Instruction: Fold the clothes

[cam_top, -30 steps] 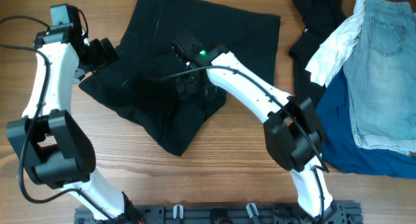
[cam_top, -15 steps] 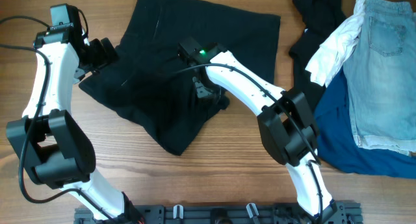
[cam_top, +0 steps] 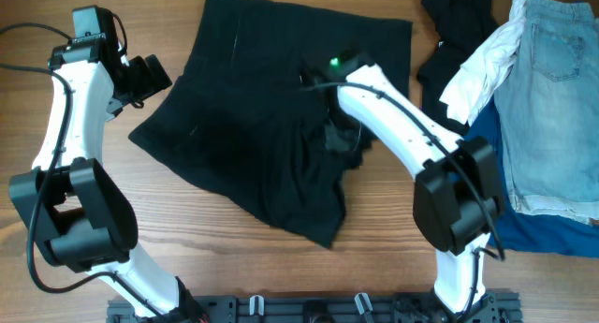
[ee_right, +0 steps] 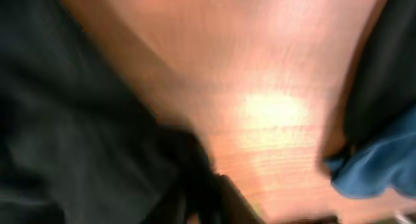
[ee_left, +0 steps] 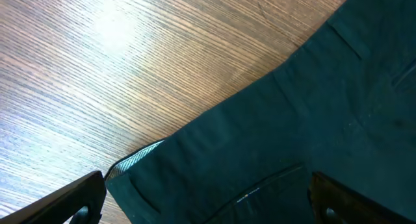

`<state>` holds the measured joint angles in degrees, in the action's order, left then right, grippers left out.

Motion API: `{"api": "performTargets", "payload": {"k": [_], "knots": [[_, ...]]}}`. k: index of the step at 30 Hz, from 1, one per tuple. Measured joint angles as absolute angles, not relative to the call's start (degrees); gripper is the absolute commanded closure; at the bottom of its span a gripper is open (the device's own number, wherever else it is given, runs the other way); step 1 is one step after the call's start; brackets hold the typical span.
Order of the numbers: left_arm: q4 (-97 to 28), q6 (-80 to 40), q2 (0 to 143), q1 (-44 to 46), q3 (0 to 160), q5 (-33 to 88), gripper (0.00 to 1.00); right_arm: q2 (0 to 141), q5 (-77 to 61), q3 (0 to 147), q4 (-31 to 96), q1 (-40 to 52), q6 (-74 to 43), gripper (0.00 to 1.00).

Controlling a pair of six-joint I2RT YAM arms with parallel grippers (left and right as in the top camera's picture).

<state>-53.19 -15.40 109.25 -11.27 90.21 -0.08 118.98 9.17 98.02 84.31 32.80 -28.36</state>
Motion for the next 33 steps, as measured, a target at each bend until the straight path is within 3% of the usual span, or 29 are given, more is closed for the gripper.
{"api": "performTargets", "payload": {"k": [1,3,8,13,18,24,33], "knots": [[-53.32,-15.40,109.25,-11.27,90.21,-0.08,0.00,118.98,8.73,95.64,84.42,32.86,-28.69,0.21],[-53.60,-15.40,109.25,-11.27,90.21,-0.08,0.00,119.00,8.14,91.98,84.66,33.01,-29.76,0.16],[-53.67,-15.38,109.25,-11.27,90.21,-0.08,0.00,119.00,8.47,91.79,81.10,33.01,-30.83,0.12],[-53.80,-15.14,109.25,-11.27,90.21,0.08,0.00,116.55,8.71,94.17,67.57,32.62,-26.55,0.07],[-53.60,-8.21,110.02,-11.27,90.21,3.92,0.00,111.22,8.62,95.04,59.66,30.76,-21.32,0.01],[-57.78,-0.99,115.42,-11.27,90.24,6.39,0.00,109.43,5.19,95.42,57.84,26.00,-15.97,0.00],[-70.02,0.16,118.04,-11.90,89.84,6.98,0.00,109.43,-1.56,95.42,55.35,19.97,-11.90,0.00]]}}
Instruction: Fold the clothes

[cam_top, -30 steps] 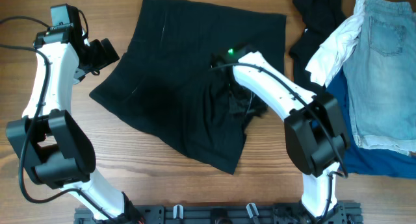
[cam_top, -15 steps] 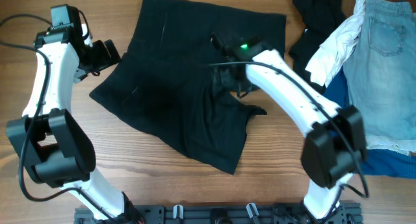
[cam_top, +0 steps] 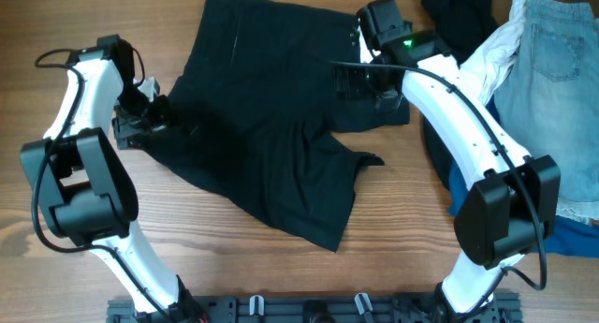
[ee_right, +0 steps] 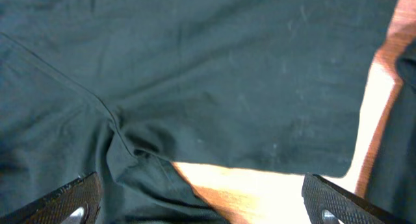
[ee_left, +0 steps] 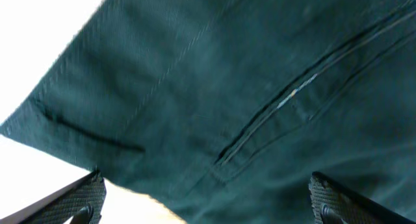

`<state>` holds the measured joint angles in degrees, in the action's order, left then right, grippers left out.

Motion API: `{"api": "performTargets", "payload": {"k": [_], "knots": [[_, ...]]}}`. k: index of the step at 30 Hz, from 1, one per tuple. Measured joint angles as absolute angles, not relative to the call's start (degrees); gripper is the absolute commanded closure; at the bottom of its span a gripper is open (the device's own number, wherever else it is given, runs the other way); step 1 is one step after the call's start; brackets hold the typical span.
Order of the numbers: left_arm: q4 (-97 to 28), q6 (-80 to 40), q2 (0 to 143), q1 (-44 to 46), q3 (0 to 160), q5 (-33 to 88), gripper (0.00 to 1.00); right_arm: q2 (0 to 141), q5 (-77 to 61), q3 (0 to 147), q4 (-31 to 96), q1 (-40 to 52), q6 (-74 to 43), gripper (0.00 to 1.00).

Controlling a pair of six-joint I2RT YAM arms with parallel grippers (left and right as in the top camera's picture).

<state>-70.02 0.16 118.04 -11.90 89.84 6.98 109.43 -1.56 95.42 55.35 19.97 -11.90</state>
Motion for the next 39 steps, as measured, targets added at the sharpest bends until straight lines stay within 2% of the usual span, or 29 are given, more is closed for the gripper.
{"api": "performTargets", "payload": {"k": [7,9,12,16,26,36,37,39], "knots": [[-68.40,-1.89,118.04,-12.12,85.30,4.71,0.04,109.43,-3.01,95.42,54.28,20.16,-11.14,0.00],[-65.87,-3.14,118.08,-12.14,82.04,3.01,0.10,109.43,-3.03,95.42,54.04,20.16,-10.74,0.00],[-61.14,-4.73,118.04,-12.12,78.81,2.61,0.24,109.43,-3.03,95.42,53.84,20.16,-10.33,0.00],[-56.34,-7.73,116.64,-12.08,77.36,3.01,0.96,109.43,-3.05,95.42,53.69,20.16,-10.15,0.00],[-51.75,-20.08,115.20,-12.75,75.37,4.67,0.96,109.43,-4.73,95.42,52.66,20.16,-10.15,0.01],[-45.10,-27.16,110.96,-23.81,66.81,10.26,0.96,113.49,-5.63,95.42,51.83,20.16,-10.63,0.00],[-44.23,-27.31,110.65,-24.47,66.08,11.22,0.84,114.41,-5.63,95.42,51.57,20.16,-10.81,0.00],[-41.71,-27.59,109.78,-25.45,64.10,13.30,0.37,116.99,-5.63,95.42,51.00,20.16,-10.87,0.00]]}}
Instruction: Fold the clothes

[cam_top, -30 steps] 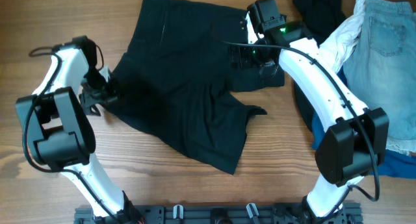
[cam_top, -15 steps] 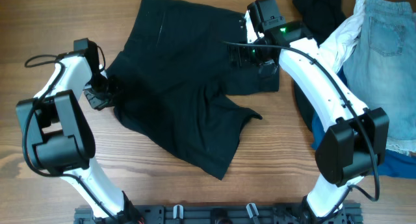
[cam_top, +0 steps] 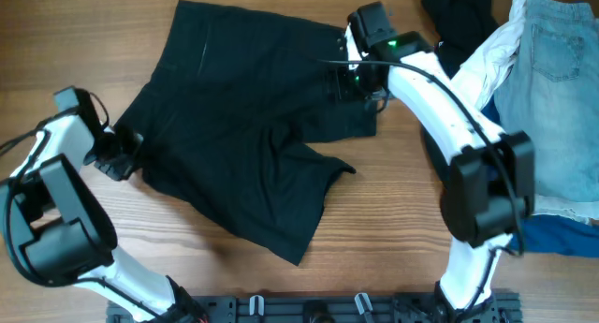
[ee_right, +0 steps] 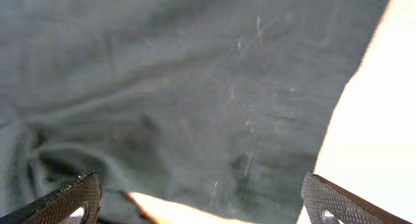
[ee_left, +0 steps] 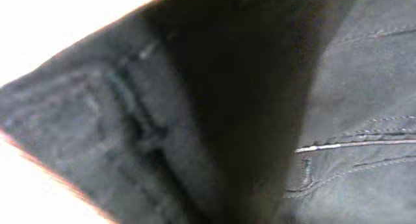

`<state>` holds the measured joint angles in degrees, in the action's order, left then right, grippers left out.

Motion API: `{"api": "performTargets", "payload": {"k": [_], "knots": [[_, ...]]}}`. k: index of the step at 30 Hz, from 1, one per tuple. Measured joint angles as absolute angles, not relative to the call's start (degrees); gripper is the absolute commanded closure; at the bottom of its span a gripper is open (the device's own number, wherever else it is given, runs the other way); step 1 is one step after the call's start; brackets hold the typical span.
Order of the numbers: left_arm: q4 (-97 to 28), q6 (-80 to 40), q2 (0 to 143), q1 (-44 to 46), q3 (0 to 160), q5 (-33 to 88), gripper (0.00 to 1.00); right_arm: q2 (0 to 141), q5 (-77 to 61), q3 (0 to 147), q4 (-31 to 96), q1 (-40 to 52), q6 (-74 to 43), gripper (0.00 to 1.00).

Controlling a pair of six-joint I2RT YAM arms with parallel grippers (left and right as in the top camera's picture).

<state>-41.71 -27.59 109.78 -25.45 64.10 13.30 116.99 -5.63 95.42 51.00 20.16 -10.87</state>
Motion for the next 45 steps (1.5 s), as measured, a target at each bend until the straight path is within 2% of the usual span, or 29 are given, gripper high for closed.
{"api": "performTargets", "payload": {"k": [2,3,6,12,18,23,36,45], "knots": [[-38.89,-27.99,108.97,-26.02,62.63,16.51,0.08,119.15,-5.69,95.39,50.92,20.16,-11.16,0.00],[-37.54,-28.21,108.53,-26.00,62.15,18.48,0.00,120.03,-5.78,95.39,50.94,20.16,-11.27,0.01],[-35.31,-28.93,107.79,-25.56,62.02,22.68,0.00,121.67,-6.44,95.39,51.90,20.16,-11.49,0.01],[-34.41,-29.17,107.42,-24.80,61.93,23.27,0.00,122.26,-7.27,93.78,53.45,20.16,-13.50,0.01],[-36.71,-26.20,106.96,-24.23,63.55,22.90,0.00,122.26,-7.51,89.36,49.21,20.16,-14.35,0.02],[-39.72,-24.23,105.78,-23.07,64.14,20.69,0.00,122.26,-7.22,87.44,46.11,20.14,-15.42,0.06],[-40.32,-23.07,75.42,-14.68,65.23,13.45,0.00,121.62,2.76,82.54,29.69,20.51,-19.84,0.07],[-41.15,-21.04,74.98,-11.94,65.21,7.81,0.00,126.56,6.96,85.01,18.90,18.09,-19.40,0.08]]}}
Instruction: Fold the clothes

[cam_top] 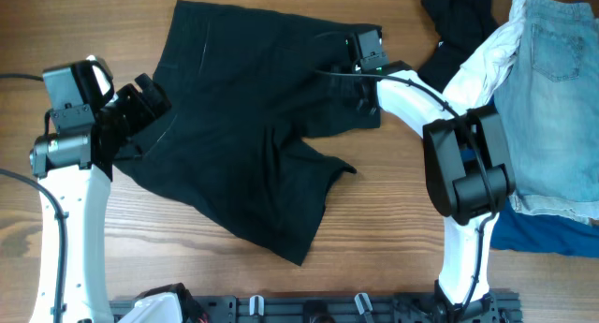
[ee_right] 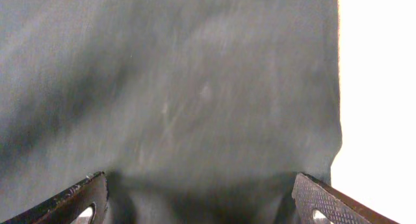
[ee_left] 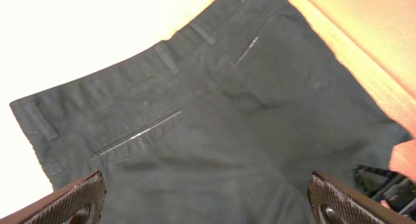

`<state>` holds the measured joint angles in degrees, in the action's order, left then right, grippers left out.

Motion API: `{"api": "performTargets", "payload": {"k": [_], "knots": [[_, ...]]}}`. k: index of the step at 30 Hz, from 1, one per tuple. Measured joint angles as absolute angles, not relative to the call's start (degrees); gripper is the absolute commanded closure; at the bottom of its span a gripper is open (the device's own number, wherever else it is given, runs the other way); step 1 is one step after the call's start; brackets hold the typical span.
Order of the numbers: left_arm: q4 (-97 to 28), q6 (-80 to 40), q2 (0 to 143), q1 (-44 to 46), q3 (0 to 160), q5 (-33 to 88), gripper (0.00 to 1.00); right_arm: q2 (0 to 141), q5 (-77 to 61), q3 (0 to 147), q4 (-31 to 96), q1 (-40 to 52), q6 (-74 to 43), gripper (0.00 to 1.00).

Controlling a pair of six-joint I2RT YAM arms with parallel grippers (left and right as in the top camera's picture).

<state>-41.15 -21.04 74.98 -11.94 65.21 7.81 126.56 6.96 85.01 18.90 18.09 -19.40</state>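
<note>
A pair of black shorts (cam_top: 248, 117) lies spread on the wooden table (cam_top: 75, 14), waistband to the left, one leg reaching toward the front. My left gripper (cam_top: 145, 94) hangs open above the waistband's left part; the left wrist view shows the left gripper (ee_left: 208, 201) with belt loops and a pocket seam on the shorts (ee_left: 214, 133) below it. My right gripper (cam_top: 365, 75) is open, low over the right leg hem. In the right wrist view the right gripper (ee_right: 201, 201) spans the cloth (ee_right: 169, 87) close to its edge, nothing pinched.
A pile of other clothes fills the right side: denim shorts (cam_top: 552, 80), a white garment (cam_top: 487, 61), a black garment (cam_top: 459, 19) and a blue one (cam_top: 538, 234). A black rail (cam_top: 309, 309) runs along the front edge.
My left gripper was pressed low at the shorts' left corner; now it is raised, open, over the waistband. The right gripper sits a little lower on the right hem. The shorts lie as before.
At first my right gripper was at the crotch of the rumpled shorts and the left stood open beside their left edge. Then the left was at the left corner and the right at the right leg. Later the shorts lay further left and flatter. Now both grippers are open.
</note>
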Motion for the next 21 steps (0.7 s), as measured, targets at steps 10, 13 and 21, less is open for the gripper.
{"api": "performTargets", "payload": {"k": [10,13,21], "knots": [[-40.91,-20.62,82.65,-11.66,65.21,6.66,0.00,130.21,7.79,87.70,9.98,14.98,-15.94,0.00],[-40.01,-20.60,85.89,-10.90,65.21,6.66,0.00,131.22,7.11,91.37,14.85,14.94,-14.26,0.00],[-38.50,-20.60,91.53,-10.44,65.21,6.66,0.00,129.56,-2.07,100.12,43.57,13.45,-12.58,0.00]]}}
